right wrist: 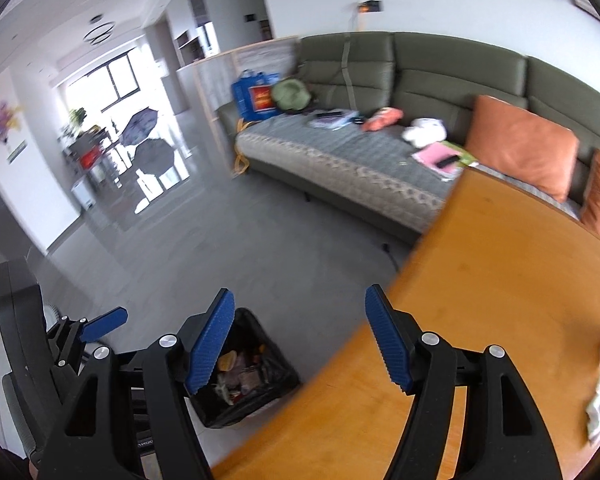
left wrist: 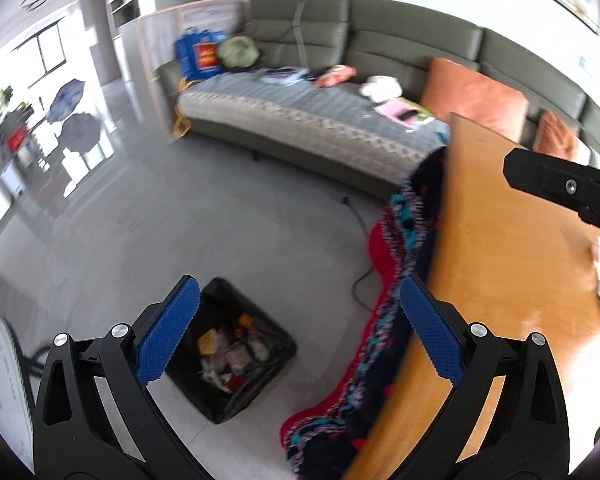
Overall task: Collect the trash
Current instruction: 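Move both open tools back over the table toward the bag and towel, then grasp the white paper towel with the right tool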
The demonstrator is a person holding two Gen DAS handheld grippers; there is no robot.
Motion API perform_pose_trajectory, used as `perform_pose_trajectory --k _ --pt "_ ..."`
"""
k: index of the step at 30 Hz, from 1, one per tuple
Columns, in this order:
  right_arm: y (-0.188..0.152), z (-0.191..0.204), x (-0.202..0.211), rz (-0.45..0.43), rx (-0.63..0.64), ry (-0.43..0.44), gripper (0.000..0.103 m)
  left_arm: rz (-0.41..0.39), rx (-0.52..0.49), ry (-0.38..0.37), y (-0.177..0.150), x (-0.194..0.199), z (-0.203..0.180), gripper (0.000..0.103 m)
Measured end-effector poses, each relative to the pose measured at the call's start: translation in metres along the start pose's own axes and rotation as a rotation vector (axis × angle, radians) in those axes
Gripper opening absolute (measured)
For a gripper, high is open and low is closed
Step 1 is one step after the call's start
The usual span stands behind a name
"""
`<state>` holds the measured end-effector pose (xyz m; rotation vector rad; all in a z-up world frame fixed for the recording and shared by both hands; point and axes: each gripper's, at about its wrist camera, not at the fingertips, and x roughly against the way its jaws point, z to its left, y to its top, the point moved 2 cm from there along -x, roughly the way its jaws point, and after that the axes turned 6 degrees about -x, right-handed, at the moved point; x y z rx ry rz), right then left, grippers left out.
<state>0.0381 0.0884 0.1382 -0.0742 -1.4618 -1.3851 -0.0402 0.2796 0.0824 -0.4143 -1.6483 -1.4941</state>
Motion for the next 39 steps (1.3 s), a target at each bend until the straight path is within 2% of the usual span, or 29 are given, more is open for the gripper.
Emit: perform_pose_trajectory --k 7,14,21,26,33,39 --pt "-0.01 -0.077 0.036 -0.036 -0.085 -0.071 0.069 -0.016 -0.098 -0.073 0.01 0.005 -0.084 0.097" --pt "-0.036 -0.156 0.071 -0.053 -0.166 -0.162 0.069 -0.024 -0.185 -0.153 0.015 0.008 -0.159 0.097" --pt "-0.069 -0.258 0.102 -0.049 -0.303 -0.292 0.069 -0.008 -0.263 -0.243 0.019 0.002 -0.239 0.097" --pt "-0.096 -0.322 0.114 -0.029 -0.388 -0.385 0.069 0.004 -0.309 -0.29 0.018 -0.001 -0.282 0.097" --pt "-0.125 -0.378 0.103 0.039 -0.459 -0.448 0.069 0.033 -0.409 -0.327 0.018 -0.017 -0.344 0.097" --pt "-0.141 -0.396 0.084 0.093 -0.478 -0.466 0.069 0.074 -0.469 -0.33 0.016 -0.032 -0.371 0.097"
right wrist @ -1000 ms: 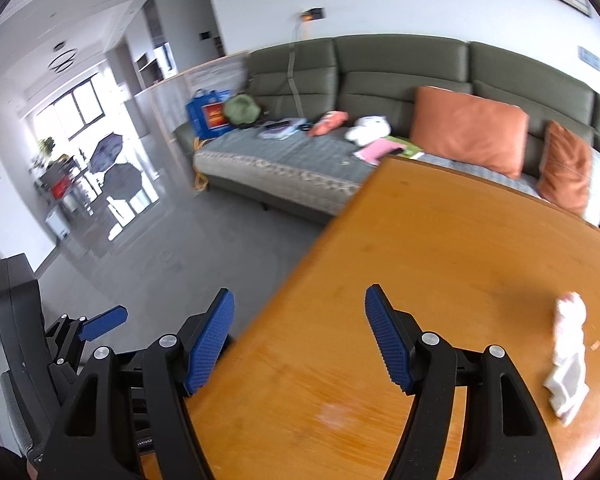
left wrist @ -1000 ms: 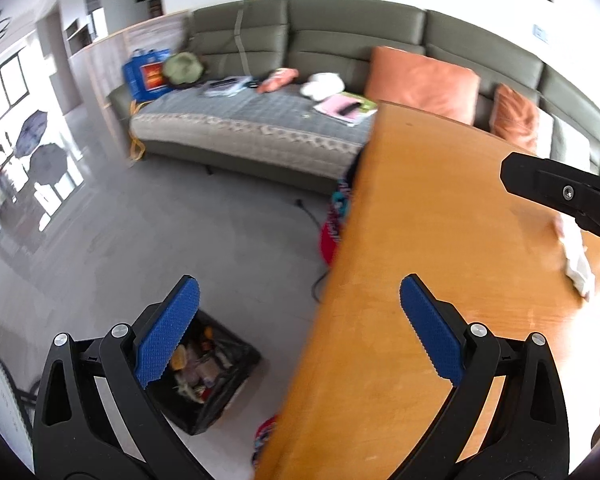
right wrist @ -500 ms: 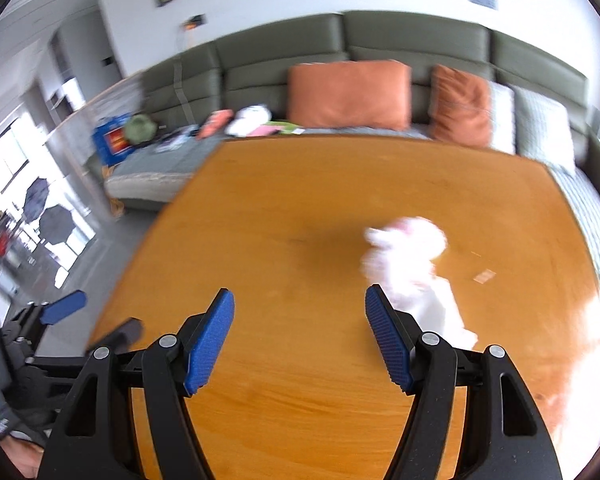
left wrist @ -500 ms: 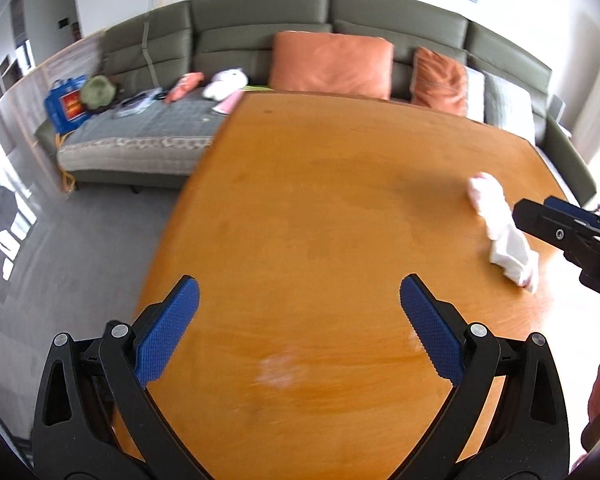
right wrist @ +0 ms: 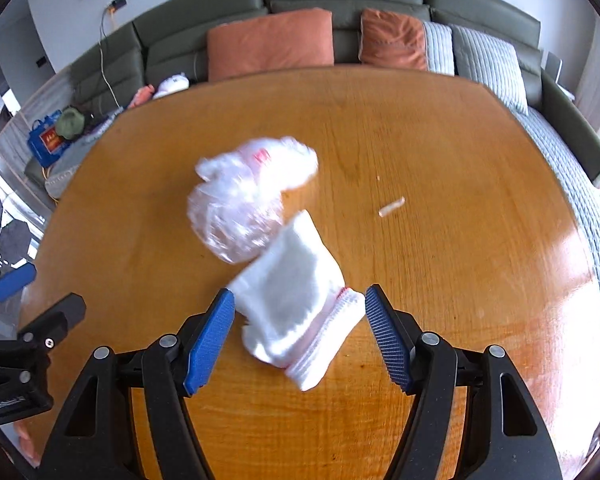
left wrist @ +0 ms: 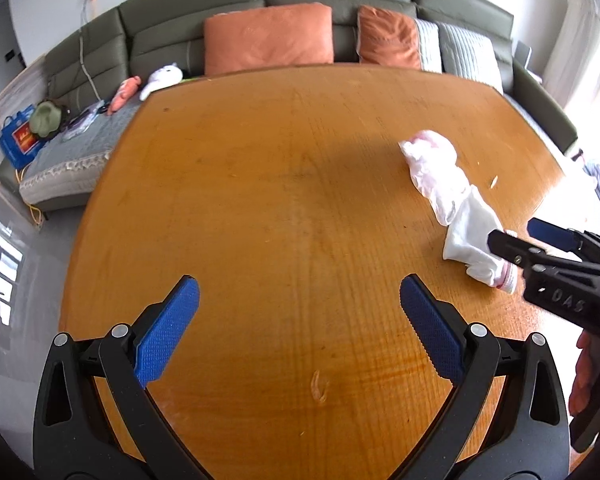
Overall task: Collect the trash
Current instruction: 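Grasp the white paper towel with the right tool, then grasp the crumpled clear plastic bag with the left tool while the right tool holds the towel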
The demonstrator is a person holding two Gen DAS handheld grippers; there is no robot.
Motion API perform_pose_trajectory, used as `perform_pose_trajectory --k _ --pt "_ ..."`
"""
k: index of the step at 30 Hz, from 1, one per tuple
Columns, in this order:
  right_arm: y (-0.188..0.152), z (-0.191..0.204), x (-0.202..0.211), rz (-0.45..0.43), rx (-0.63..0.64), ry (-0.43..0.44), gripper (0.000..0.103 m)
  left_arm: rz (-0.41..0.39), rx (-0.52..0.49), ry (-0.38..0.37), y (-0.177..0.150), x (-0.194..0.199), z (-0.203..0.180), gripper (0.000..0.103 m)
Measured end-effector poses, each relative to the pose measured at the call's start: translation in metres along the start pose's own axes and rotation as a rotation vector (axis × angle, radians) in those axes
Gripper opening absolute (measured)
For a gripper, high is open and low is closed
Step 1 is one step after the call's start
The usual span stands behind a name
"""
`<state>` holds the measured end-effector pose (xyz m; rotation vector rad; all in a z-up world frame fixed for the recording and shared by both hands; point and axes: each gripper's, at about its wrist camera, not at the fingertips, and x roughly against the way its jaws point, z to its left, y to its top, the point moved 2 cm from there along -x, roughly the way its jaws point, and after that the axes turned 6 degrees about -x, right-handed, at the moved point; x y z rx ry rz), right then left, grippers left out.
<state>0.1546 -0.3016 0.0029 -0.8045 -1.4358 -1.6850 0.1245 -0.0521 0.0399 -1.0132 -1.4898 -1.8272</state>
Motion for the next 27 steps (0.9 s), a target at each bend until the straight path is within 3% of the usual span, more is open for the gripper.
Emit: perform_pose_trajectory --k 4,6,8,9,17,27 --pt "0.001 -0.007 -0.008 0.007 -0.006 -0.008 0.064 0.013 -0.027 -0.01 0.006 -0.009 -0.008 0.097" --pt "0.003 -0.013 -0.012 0.008 -0.006 -0.018 0.047 0.018 -0.038 -0.018 0.011 -0.014 -0.013 0.097" --pt "0.008 -0.018 -0.015 0.005 -0.016 0.007 0.022 0.019 -0.051 -0.025 0.015 -0.017 -0.018 0.097" --pt "0.011 -0.021 -0.013 -0.007 -0.026 0.013 0.017 0.021 -0.06 -0.029 0.018 -0.02 -0.021 0.097" --pt "0.051 -0.057 0.003 -0.119 -0.122 -0.006 0.017 0.019 -0.121 -0.075 0.047 -0.037 -0.056 0.097" --pt "0.077 -0.082 -0.005 -0.128 -0.181 -0.008 0.017 0.002 -0.158 -0.121 0.086 -0.074 -0.095 0.097"
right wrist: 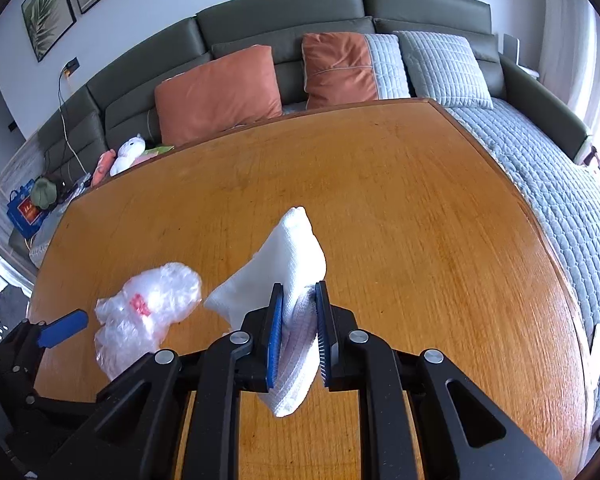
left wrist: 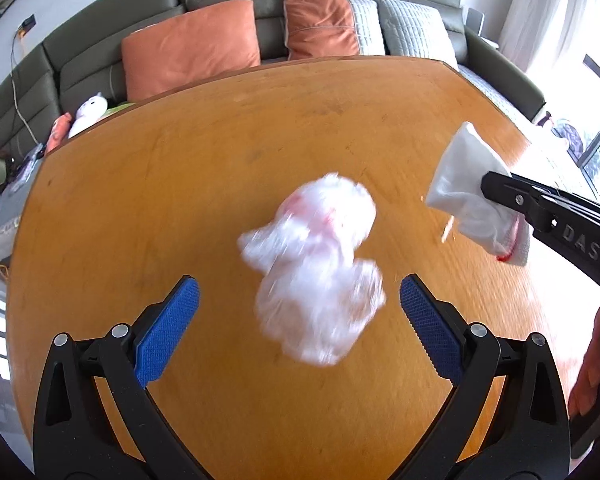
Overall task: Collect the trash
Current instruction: 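Grasp the crumpled clear plastic bag with the left tool while the right tool holds the towel, then carry the plastic bag and paper towel off the table to the bin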
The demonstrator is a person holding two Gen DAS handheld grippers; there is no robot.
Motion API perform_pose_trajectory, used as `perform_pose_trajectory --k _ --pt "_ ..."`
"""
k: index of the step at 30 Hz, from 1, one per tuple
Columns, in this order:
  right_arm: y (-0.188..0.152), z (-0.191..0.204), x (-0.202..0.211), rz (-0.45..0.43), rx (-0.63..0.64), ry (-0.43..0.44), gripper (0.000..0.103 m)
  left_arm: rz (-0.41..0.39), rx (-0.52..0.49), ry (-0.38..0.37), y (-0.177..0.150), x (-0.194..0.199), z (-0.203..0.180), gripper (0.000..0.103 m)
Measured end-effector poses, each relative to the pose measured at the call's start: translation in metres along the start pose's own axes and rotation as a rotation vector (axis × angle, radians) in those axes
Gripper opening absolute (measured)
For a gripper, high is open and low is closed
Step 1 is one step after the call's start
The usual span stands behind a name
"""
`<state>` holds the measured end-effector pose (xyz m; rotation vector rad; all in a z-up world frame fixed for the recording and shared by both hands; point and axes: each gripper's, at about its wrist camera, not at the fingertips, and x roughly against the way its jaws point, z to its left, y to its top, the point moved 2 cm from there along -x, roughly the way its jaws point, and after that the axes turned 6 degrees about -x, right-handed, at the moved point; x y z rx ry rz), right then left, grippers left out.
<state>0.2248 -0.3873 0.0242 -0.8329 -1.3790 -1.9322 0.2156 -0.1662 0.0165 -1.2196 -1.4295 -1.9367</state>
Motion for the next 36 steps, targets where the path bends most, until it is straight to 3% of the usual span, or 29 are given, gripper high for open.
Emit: perform_pose_trajectory --k 7,8,9,10,12,23,36 --pt "0.003 0.0 0.002 -0.008 -0.009 -0.014 0.017 0.008 -0.007 -0.004 0.009 -0.022 -0.003 0.094" --pt "0.002 0.002 0.003 -0.009 -0.007 -0.016 0.017 0.002 -0.003 -0.016 0.008 -0.023 -0.002 0.088" --pt "0.001 0.003 0.004 -0.011 -0.004 -0.017 0.017 0.008 0.001 -0.033 0.006 -0.024 -0.001 0.065" --pt "0.001 0.004 0.006 -0.012 -0.002 -0.018 0.017 0.027 0.008 -0.051 0.005 -0.028 0.0 0.049" --pt "0.001 0.007 0.009 -0.017 0.005 -0.019 0.017 0.023 0.019 -0.058 0.002 -0.027 0.002 0.043" --pt "-0.006 0.039 0.038 -0.047 0.055 -0.002 0.017 -0.031 0.07 -0.067 -0.021 0.015 0.024 0.042" --pt "-0.046 0.13 0.086 -0.069 0.167 0.101 0.017 -0.103 0.128 -0.005 -0.074 0.091 0.072 0.043"
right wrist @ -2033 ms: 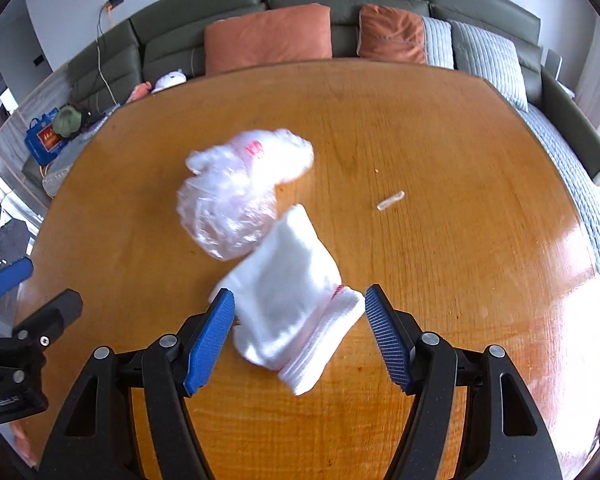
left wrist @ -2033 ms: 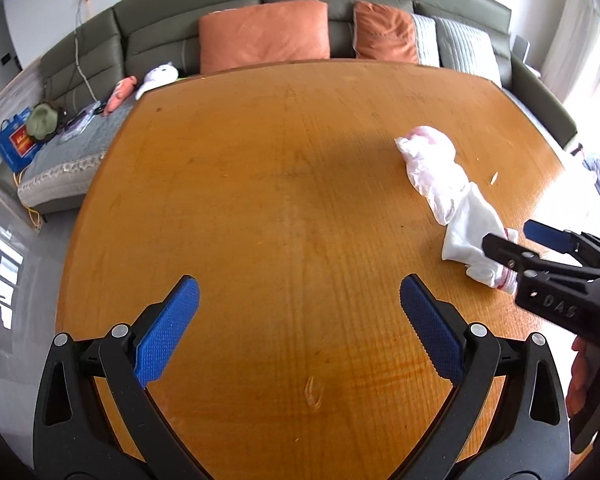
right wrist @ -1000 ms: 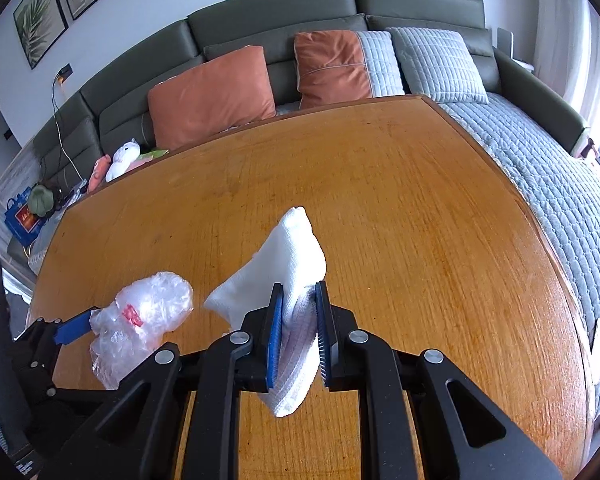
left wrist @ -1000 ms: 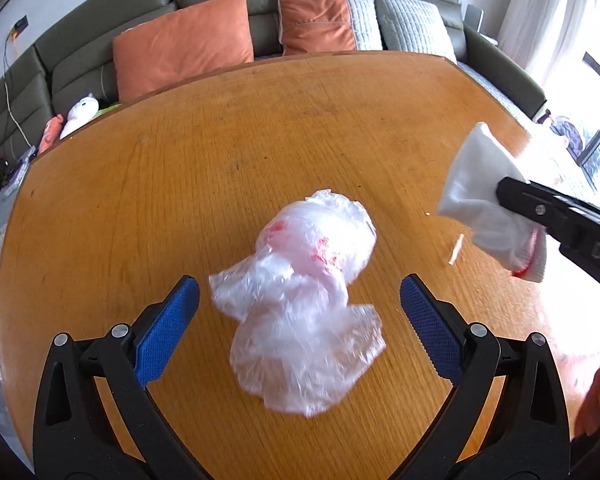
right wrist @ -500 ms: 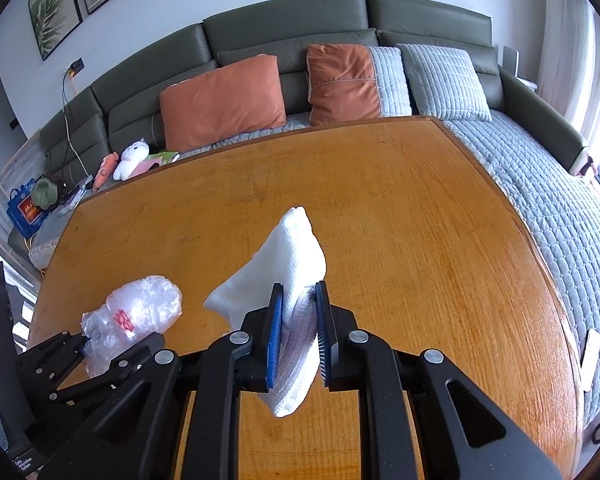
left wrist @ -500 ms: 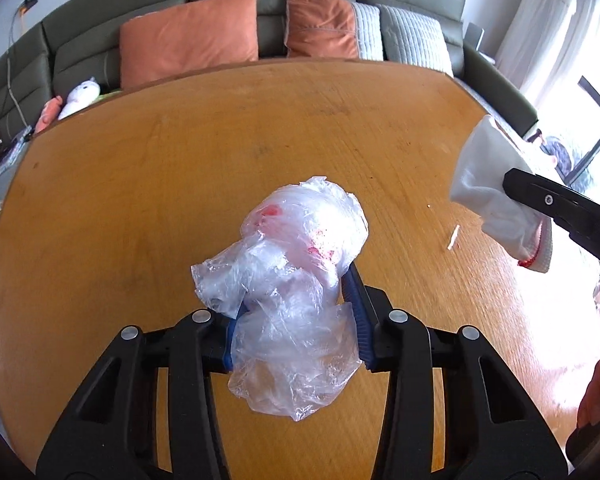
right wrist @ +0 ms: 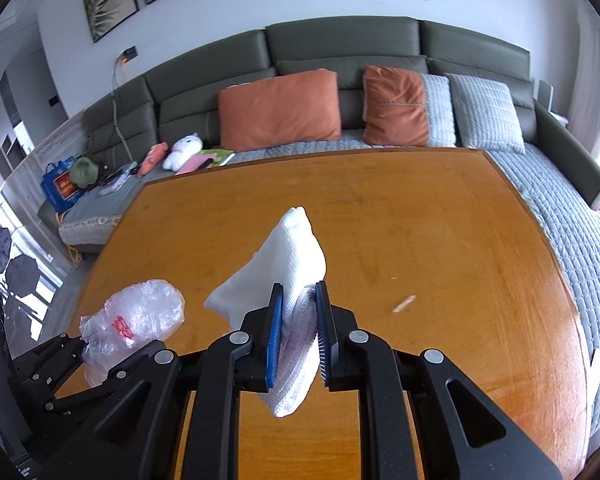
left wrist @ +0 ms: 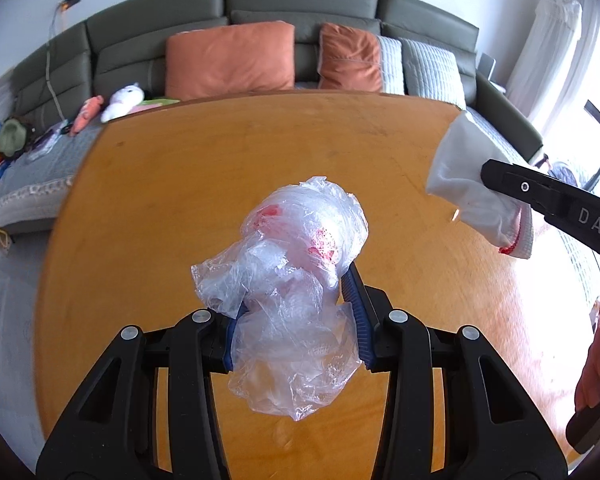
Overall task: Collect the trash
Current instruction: 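Carry the plastic bag and paper towel off the table to the bin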
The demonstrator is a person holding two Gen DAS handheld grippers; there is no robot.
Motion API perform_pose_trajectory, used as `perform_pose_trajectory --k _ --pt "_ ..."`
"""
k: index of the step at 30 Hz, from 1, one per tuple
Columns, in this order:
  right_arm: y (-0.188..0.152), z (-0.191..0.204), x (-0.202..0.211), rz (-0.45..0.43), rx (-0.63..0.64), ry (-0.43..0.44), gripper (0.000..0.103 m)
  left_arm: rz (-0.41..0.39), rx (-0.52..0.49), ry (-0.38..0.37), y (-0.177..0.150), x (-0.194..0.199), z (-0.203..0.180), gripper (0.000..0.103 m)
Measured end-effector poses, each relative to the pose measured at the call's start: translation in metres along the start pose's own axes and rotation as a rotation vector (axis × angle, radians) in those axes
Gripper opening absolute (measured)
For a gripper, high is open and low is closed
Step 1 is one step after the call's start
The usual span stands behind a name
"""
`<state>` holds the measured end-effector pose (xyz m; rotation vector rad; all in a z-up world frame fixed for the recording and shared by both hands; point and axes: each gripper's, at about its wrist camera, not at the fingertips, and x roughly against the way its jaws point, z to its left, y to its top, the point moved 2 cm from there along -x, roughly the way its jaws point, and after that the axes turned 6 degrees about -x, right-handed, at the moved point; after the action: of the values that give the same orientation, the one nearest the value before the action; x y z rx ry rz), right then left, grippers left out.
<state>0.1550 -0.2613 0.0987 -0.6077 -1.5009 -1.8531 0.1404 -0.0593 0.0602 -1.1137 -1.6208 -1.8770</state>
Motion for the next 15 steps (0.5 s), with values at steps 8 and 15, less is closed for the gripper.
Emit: perform_pose_trajectory --k 8,15 --pt "-0.022 0.084 0.01 0.01 0.098 0.084 0.017 -0.028 0.056 0.058 -0.037 0.046 0.053 0.042" --pt "-0.047 0.174 0.015 0.04 0.226 0.182 0.017 -0.041 0.135 0.122 -0.074 0.078 0.108 0.043"
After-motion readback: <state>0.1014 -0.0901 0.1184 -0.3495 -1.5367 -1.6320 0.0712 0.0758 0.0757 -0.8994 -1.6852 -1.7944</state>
